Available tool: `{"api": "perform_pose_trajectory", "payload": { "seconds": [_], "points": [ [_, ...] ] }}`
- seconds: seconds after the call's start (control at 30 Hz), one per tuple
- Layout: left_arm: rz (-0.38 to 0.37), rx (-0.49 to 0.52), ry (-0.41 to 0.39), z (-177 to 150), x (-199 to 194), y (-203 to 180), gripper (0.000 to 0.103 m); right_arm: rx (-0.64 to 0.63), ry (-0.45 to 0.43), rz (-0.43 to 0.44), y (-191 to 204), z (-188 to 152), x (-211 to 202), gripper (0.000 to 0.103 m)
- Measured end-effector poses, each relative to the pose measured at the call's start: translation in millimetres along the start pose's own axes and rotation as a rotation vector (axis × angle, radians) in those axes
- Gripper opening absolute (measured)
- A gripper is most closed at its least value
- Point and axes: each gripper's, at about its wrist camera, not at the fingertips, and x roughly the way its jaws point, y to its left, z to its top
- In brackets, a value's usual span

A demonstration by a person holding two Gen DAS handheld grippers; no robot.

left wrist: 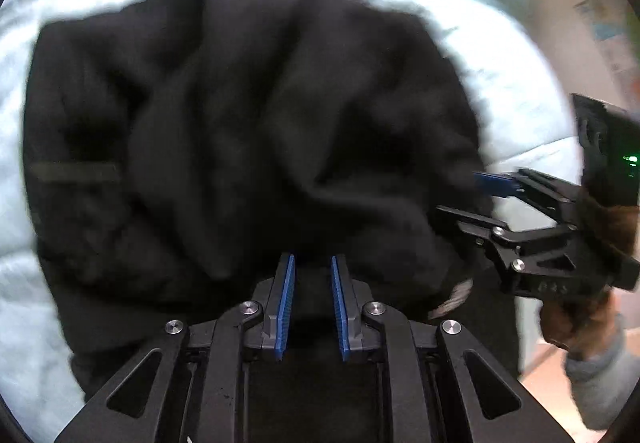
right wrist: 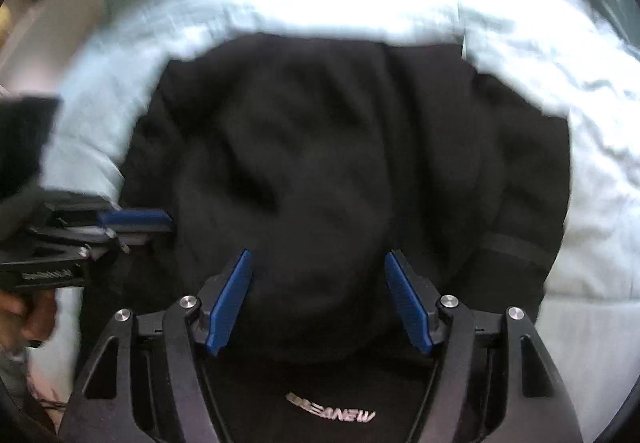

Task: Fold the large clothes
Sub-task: 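Fold the held hood down onto the jacket body with both tools, release, then grasp the jacket hem with both tools side by side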

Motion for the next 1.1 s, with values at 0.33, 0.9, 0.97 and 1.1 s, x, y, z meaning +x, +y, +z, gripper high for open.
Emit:
{"api": "perform_pose_trajectory", "payload": {
  "seconds": [0.33, 0.9, 0.97, 1.1],
  "points": [
    [0.113, -0.021, -0.159, -48, -118, -1, 0.019, 0.118, -0.109, 0.064, -12, -35, -81, 0.072],
    [0.089, -0.358, -0.183, -289, -169, 69, 0.019, 0.413, -0.064, -0.033, -78, -254, -135, 0.072],
    [0.058, -0.426, -0.159, -307, -158, 84, 0.019, 0.429, -0.042, -0.056, -84, -275, -131, 0.072],
    [0.055, -0.490, -0.108, -334, -138, 94, 0.019, 0.453, 0.011, -0.096, -92, -308, -117, 0.072]
  ]
}}
